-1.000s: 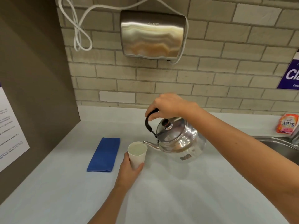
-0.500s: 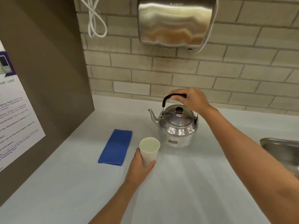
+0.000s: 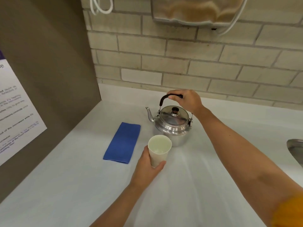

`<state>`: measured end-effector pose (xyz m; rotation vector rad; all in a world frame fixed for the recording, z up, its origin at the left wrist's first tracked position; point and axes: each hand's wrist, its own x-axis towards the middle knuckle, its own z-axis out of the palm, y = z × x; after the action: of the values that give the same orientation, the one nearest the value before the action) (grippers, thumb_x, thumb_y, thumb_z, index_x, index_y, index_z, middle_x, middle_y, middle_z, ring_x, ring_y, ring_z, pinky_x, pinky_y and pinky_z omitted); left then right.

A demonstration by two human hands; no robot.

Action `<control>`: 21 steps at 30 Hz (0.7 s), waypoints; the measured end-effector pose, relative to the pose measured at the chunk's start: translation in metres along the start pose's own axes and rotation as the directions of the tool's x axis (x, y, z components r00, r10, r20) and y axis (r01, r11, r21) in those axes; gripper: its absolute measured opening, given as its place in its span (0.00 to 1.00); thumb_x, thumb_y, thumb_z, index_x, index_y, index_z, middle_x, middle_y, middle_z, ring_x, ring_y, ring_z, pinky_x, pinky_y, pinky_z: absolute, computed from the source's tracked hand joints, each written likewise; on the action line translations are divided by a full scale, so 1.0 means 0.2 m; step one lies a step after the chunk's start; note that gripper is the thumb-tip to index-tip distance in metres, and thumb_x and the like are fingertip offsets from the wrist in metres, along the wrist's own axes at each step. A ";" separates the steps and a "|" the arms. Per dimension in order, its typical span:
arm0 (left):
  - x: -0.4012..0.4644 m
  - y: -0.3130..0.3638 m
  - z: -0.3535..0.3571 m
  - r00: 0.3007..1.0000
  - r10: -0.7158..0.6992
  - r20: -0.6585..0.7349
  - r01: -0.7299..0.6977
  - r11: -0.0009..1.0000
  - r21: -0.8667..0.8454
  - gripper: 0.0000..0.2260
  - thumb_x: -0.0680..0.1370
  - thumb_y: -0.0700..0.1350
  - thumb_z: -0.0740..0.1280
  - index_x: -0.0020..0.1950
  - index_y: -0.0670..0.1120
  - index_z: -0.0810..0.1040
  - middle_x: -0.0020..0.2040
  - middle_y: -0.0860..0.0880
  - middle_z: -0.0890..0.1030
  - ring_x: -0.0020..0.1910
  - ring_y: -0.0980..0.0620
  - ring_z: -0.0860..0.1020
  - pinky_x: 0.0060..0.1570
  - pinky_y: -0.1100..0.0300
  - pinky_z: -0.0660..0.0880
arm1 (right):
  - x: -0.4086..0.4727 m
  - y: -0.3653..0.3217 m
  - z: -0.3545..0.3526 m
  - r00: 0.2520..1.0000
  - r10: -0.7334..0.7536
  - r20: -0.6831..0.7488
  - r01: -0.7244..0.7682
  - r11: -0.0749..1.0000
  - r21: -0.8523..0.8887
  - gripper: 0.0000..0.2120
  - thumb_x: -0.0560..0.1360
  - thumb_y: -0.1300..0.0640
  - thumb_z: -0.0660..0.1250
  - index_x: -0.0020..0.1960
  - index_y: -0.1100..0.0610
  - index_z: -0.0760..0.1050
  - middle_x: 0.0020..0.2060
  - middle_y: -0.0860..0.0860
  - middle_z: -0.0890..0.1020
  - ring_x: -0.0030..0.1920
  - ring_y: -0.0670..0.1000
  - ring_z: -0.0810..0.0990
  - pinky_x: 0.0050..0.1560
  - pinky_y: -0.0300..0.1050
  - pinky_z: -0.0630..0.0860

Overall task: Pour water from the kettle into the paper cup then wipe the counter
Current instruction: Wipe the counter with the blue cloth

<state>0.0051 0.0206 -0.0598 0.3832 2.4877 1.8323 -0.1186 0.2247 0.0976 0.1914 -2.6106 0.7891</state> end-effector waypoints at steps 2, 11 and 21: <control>0.00 0.00 0.00 1.000 0.002 0.001 -0.002 1.000 -0.002 0.31 0.67 0.51 0.75 0.65 0.56 0.63 0.60 0.55 0.74 0.59 0.57 0.74 0.58 0.60 0.74 | 0.01 0.01 0.02 1.000 0.008 0.009 -0.008 1.000 -0.003 0.08 0.73 0.46 0.67 0.51 0.43 0.80 0.47 0.45 0.85 0.41 0.47 0.79 0.41 0.40 0.70; -0.01 0.00 0.00 1.000 0.018 -0.006 -0.018 1.000 -0.005 0.30 0.66 0.52 0.74 0.61 0.65 0.61 0.59 0.60 0.73 0.59 0.61 0.73 0.56 0.67 0.72 | 0.04 0.01 0.04 0.999 0.035 0.019 -0.034 0.999 -0.040 0.10 0.73 0.44 0.66 0.53 0.42 0.79 0.51 0.44 0.84 0.50 0.48 0.81 0.46 0.41 0.73; -0.07 0.05 -0.13 0.991 0.092 0.101 -0.098 0.993 0.062 0.35 0.70 0.42 0.72 0.71 0.53 0.57 0.64 0.60 0.66 0.65 0.61 0.67 0.63 0.67 0.65 | -0.51 -0.08 0.01 0.970 0.091 -0.225 -0.121 0.985 -0.124 0.24 0.77 0.52 0.62 0.71 0.48 0.61 0.59 0.57 0.72 0.59 0.58 0.69 0.54 0.56 0.70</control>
<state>0.0156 -0.0037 -0.0432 0.5892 2.5102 1.7203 -0.0220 0.2114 0.0608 -0.0729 -2.4686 0.6234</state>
